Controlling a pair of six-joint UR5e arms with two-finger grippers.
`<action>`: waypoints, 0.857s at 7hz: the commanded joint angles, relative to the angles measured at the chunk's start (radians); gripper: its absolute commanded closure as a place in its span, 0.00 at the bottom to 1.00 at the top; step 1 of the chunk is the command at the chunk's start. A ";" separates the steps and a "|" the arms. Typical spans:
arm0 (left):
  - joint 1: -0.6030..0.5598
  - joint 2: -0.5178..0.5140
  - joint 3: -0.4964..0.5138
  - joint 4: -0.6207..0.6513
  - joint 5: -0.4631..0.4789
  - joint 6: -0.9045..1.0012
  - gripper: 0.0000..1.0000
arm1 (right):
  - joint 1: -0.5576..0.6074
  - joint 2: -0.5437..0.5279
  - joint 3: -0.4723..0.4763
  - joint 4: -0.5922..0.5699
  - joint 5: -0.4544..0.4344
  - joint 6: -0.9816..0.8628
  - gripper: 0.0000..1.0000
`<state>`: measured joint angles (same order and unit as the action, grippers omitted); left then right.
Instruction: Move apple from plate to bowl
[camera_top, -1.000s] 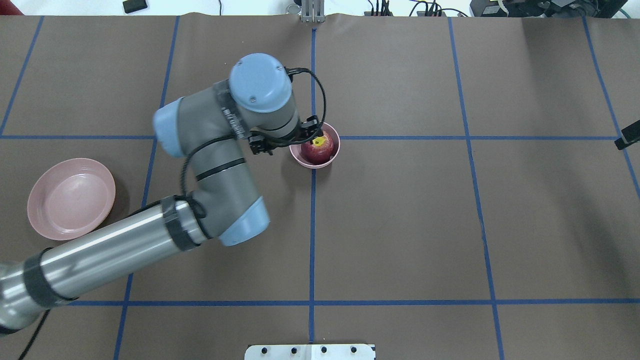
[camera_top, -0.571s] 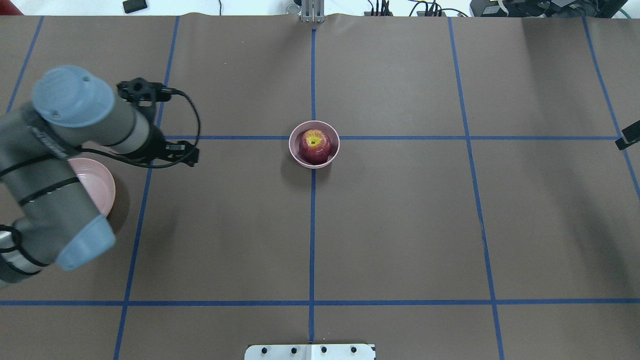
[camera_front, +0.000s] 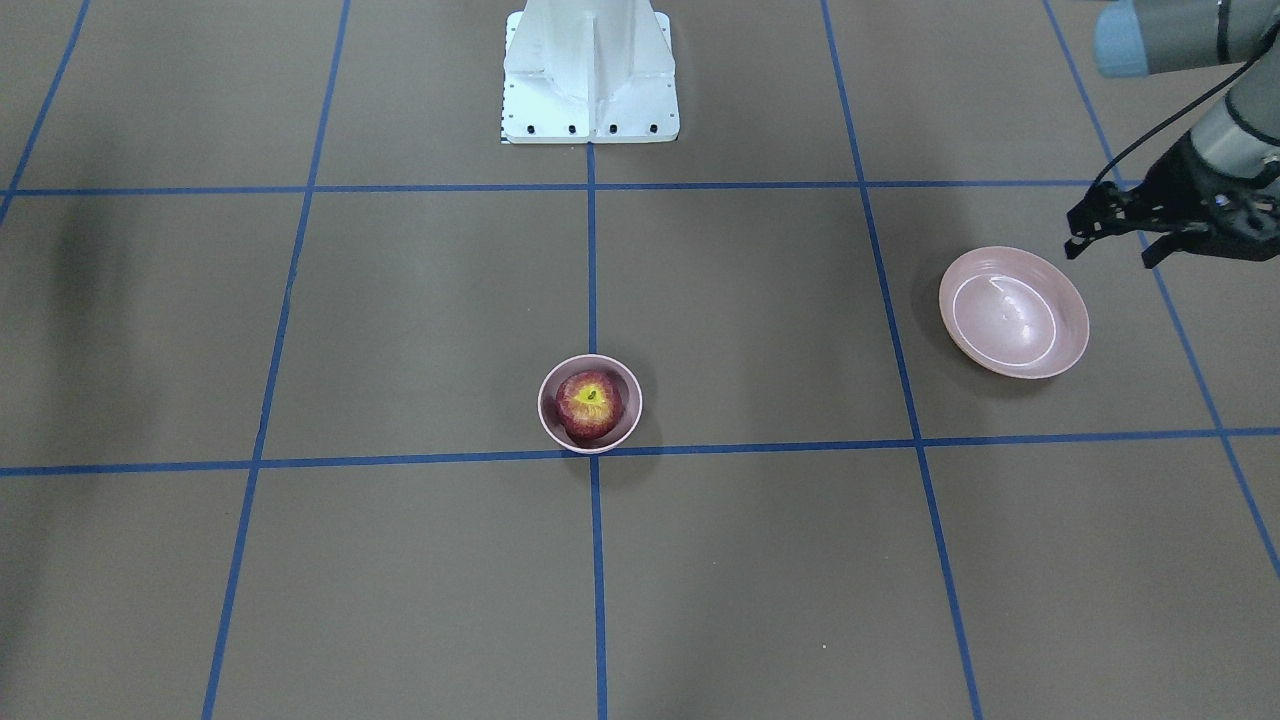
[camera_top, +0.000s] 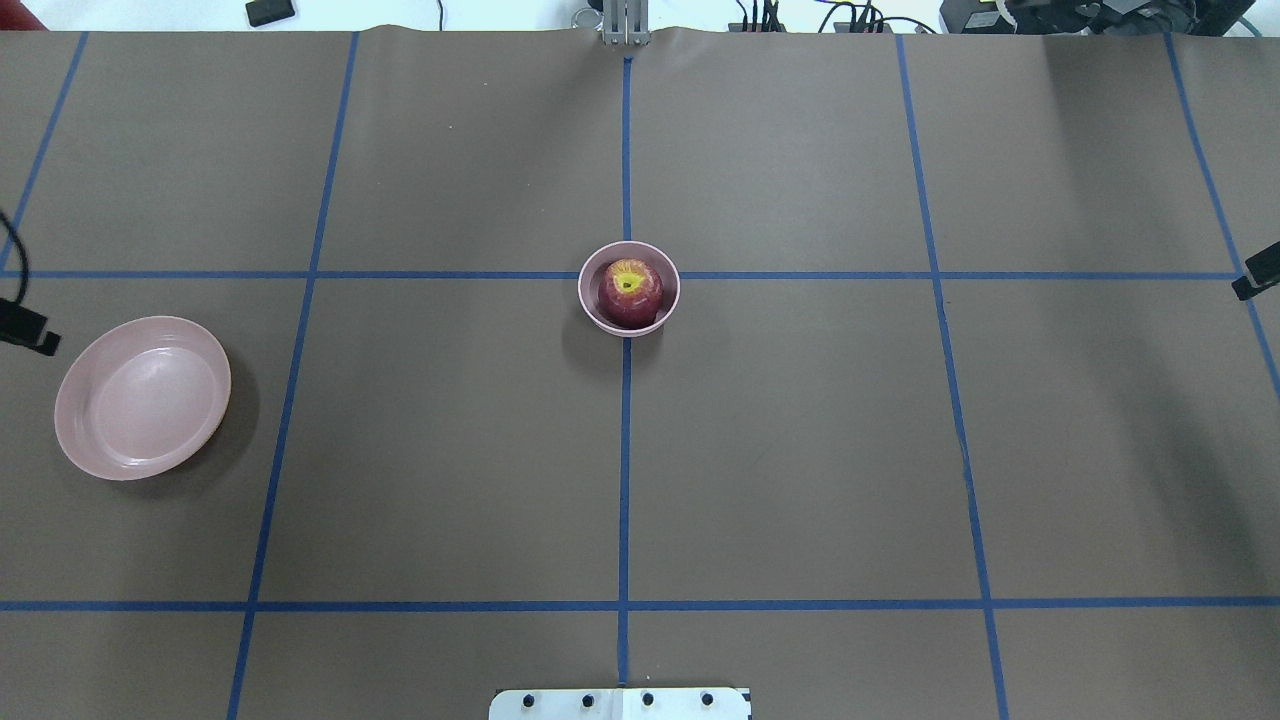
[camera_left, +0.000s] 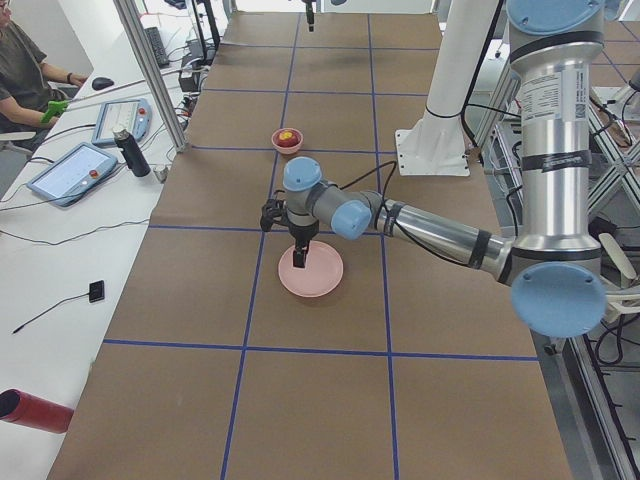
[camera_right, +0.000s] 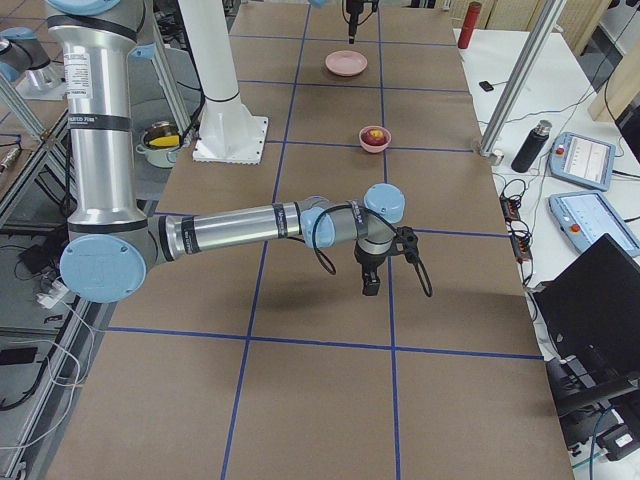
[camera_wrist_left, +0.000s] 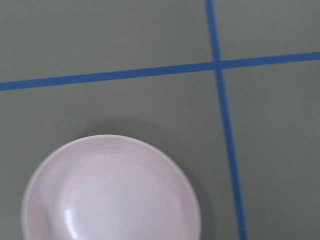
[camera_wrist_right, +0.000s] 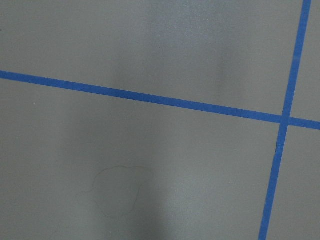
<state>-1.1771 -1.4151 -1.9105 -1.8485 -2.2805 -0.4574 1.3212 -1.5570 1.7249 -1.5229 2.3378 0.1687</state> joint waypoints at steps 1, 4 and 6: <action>-0.114 0.088 0.123 -0.095 -0.060 0.063 0.02 | 0.009 -0.003 0.016 0.000 0.000 0.000 0.00; -0.134 0.064 0.180 -0.098 -0.094 0.068 0.02 | 0.068 -0.034 0.039 -0.002 0.001 -0.002 0.00; -0.139 0.064 0.169 -0.103 -0.106 0.068 0.02 | 0.072 -0.080 0.039 -0.002 0.000 -0.002 0.00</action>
<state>-1.3127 -1.3510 -1.7338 -1.9494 -2.3784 -0.3889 1.3865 -1.6096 1.7625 -1.5250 2.3382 0.1674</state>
